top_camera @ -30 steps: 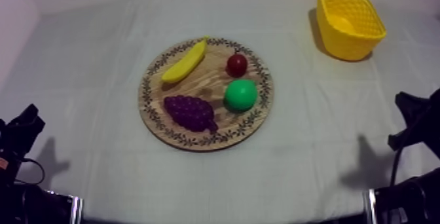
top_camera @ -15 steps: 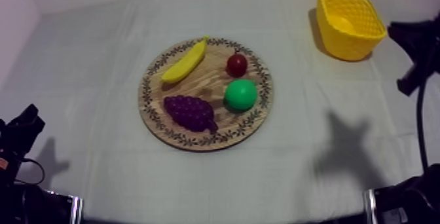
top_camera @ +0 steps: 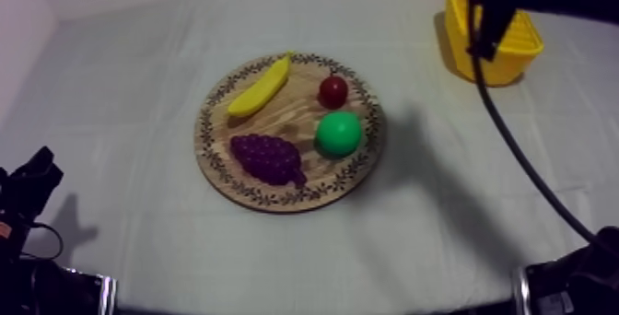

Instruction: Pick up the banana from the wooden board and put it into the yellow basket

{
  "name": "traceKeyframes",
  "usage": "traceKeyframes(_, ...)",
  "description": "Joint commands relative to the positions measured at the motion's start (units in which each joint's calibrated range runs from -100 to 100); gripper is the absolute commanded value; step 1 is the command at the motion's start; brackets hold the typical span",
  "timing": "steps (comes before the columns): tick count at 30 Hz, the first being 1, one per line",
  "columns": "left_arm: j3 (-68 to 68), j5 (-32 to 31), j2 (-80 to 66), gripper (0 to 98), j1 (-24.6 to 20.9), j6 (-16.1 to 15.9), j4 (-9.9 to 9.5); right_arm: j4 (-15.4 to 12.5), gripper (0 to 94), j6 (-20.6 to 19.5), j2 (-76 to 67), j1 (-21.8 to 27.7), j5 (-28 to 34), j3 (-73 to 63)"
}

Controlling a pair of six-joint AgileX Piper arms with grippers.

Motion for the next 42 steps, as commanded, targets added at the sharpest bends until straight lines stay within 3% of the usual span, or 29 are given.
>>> traceKeyframes(1,0.0,0.0,0.0,0.1,0.0,0.0,-0.03,-2.4,1.5,8.1,9.8,0.0,0.4,-7.9)
traceKeyframes(4,0.0,0.0,0.0,0.1,0.0,0.0,-0.03,-4.3,1.5,13.2,15.4,-0.2,0.5,-11.8)
traceKeyframes(7,0.0,0.0,0.0,0.1,0.0,0.0,-0.03,-4.2,1.5,15.8,20.0,-0.9,-0.9,-13.4)
traceKeyframes(12,0.0,0.0,0.0,0.1,0.0,0.0,-0.03,-2.8,1.5,16.8,25.4,-2.8,-3.9,-13.6)
traceKeyframes(20,0.0,0.0,0.0,0.1,0.0,0.0,-0.03,-3.1,4.2,17.7,32.0,-5.1,-4.9,-16.5)
traceKeyframes(26,0.0,0.0,0.0,0.1,0.0,0.0,-0.03,-3.0,16.2,17.8,37.5,-6.1,-4.0,-21.4)
traceKeyframes(35,0.0,0.0,0.0,0.1,0.0,0.0,-0.03,-4.0,53.9,20.1,43.3,-6.6,-4.1,-27.2)
traceKeyframes(39,0.0,0.0,0.0,0.1,0.0,0.0,-0.03,-4.8,66.5,20.9,45.4,-6.4,-3.1,-30.6)
traceKeyframes(42,0.0,0.0,0.0,0.1,0.0,0.0,-0.03,-5.1,70.9,21.5,46.1,-6.4,-2.8,-31.1)
